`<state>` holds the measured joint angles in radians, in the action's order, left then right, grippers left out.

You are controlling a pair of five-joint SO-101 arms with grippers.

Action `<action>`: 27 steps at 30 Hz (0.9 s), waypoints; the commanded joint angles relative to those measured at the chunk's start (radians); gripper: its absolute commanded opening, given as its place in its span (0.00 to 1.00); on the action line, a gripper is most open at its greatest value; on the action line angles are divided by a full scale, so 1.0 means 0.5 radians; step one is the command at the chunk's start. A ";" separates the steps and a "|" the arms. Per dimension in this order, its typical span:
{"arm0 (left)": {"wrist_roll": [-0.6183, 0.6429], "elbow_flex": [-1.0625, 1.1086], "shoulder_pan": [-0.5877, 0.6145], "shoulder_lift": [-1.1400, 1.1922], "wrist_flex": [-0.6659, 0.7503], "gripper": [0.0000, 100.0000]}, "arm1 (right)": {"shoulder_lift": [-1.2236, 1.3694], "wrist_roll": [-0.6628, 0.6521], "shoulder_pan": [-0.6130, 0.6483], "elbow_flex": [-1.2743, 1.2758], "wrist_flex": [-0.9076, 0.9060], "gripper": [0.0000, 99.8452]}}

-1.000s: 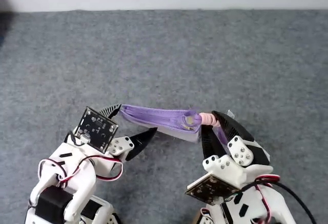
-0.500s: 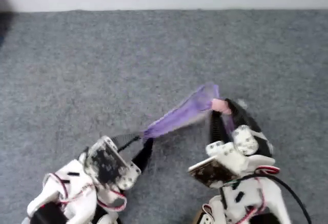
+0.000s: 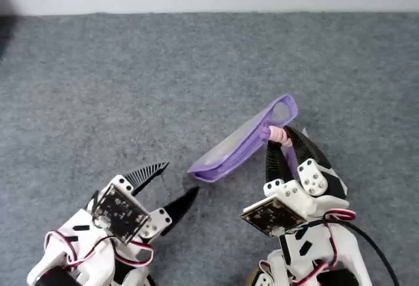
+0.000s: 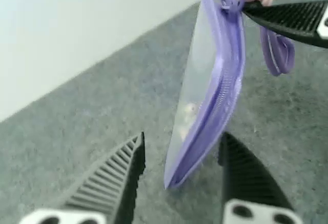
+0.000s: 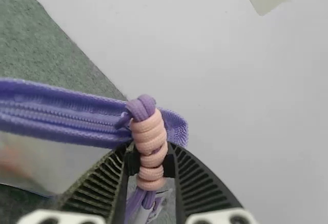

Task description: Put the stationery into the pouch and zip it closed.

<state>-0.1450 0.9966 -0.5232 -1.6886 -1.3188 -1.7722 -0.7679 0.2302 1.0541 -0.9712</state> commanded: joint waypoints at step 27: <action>0.104 0.348 -0.264 0.043 0.847 0.25 | 0.002 0.003 0.069 0.003 0.038 0.01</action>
<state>-0.1036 1.1500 -0.6475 -1.6870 -0.9751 -1.7722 -0.7695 0.2532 1.0572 -0.9712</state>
